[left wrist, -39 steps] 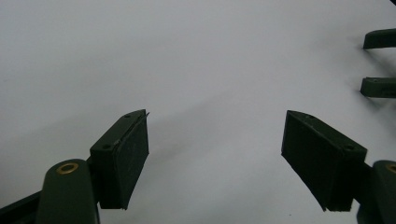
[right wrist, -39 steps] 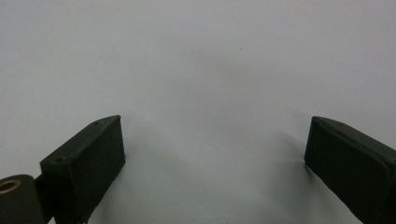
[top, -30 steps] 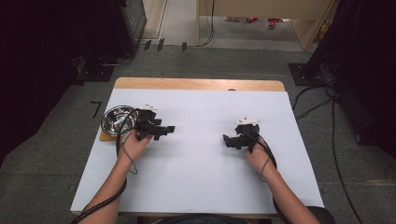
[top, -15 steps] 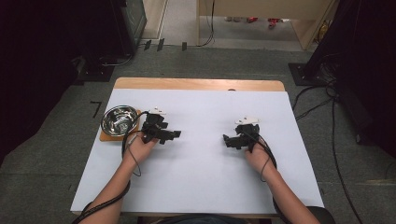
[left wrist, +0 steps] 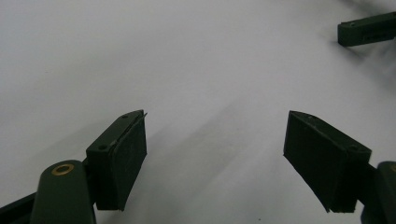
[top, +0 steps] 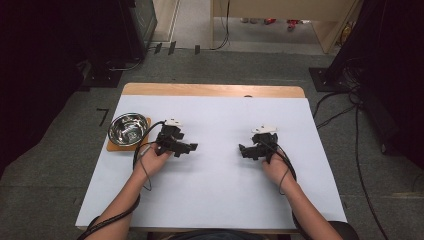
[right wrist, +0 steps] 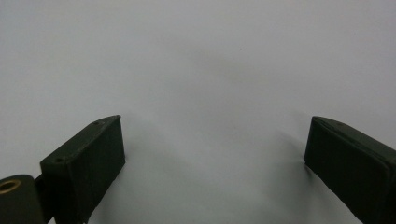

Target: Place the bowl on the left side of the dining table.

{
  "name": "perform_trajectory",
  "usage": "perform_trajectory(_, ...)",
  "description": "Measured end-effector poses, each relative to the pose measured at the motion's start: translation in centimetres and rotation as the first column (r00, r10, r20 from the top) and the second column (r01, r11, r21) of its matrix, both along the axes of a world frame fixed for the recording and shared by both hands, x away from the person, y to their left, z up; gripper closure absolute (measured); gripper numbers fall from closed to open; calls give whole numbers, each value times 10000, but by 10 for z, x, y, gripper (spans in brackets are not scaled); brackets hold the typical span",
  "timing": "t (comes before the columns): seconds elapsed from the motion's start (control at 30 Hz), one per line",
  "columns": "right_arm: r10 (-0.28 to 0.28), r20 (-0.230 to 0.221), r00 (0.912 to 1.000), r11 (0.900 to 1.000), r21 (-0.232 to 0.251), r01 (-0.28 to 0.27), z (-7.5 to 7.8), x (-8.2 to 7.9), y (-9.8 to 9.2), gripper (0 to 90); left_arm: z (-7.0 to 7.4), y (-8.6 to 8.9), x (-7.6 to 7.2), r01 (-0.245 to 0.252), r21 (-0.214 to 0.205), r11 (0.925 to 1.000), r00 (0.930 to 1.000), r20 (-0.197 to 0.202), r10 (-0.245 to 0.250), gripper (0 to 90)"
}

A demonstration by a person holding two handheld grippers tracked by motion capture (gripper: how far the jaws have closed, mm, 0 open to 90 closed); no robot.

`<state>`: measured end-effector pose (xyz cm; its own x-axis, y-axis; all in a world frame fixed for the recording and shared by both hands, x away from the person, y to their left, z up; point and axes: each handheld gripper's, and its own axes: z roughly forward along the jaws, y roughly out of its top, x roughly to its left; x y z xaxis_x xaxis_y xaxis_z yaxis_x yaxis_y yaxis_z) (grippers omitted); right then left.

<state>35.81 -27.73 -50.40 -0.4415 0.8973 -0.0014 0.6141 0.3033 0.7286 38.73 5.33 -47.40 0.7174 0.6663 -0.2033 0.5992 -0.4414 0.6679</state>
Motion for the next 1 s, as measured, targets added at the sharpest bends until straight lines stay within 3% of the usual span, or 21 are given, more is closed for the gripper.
perform_trajectory(0.1, -8, -3, 10000, 10000, 2, 8, 0, 0, 0, 47, -1, -4, -2, 164, 148, 9998, 9996, 210, -167, 213)
perform_trajectory(0.33, -2, -6, 10000, 10000, 1, 2, 0, 0, 0, 47, -3, -11, -5, 417, 66, 9991, 9990, 136, -418, 212)
perform_trajectory(1.0, -3, -3, 10000, 10000, 0, 3, 0, 0, 0, 47, -13, -31, -14, 1314, 628, 9893, 9901, 422, -1342, 189)
